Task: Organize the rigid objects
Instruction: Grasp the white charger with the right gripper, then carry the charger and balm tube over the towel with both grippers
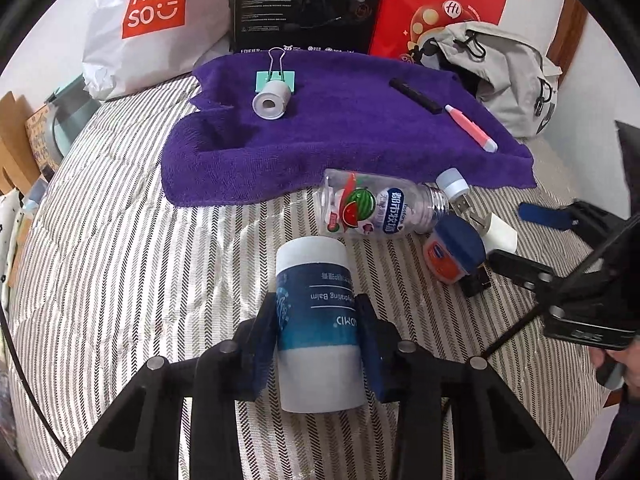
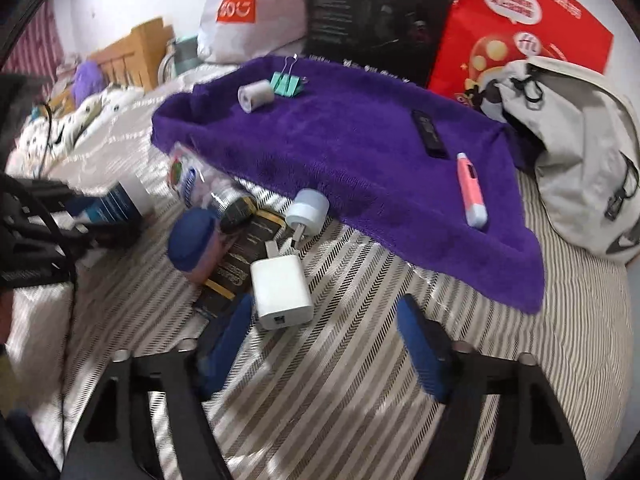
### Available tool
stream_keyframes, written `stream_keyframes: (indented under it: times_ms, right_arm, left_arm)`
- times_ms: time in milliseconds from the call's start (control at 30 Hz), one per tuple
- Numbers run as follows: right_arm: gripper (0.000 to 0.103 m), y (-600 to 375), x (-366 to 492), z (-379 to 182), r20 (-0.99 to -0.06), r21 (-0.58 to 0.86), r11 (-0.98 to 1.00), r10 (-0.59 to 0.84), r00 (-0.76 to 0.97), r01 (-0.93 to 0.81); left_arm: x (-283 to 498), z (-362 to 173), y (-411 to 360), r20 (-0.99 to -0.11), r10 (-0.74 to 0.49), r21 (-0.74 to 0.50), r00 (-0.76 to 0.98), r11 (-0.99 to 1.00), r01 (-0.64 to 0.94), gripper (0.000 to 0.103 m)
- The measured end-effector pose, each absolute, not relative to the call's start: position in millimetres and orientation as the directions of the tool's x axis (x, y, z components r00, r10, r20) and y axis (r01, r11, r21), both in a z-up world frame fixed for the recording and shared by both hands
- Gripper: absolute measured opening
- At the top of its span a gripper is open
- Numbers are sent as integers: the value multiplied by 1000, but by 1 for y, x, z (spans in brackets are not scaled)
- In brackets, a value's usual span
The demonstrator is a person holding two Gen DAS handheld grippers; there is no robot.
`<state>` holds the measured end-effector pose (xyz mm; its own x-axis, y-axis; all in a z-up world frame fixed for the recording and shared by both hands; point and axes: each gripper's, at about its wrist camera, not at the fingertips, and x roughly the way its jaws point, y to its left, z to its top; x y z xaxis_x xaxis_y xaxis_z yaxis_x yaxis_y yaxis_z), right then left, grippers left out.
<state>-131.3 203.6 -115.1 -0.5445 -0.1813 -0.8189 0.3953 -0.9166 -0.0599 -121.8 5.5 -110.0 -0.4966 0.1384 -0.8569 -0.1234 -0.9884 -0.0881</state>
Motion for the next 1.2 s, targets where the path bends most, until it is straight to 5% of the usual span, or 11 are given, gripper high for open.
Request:
stream_keyframes:
  times_ms: [467,1200]
  right_arm:
    - [26,191,-134,-117,-808,-6,-872,-284,-516,490]
    - [26,232,-116,-106,-826,152,-920,-319,-464,362]
  left_arm:
    - [-125,-111,0,-846,166,-109,-507,-984,-140,36]
    - [-127,-88,-33,-823,235,-203,-517,-972,-119,35]
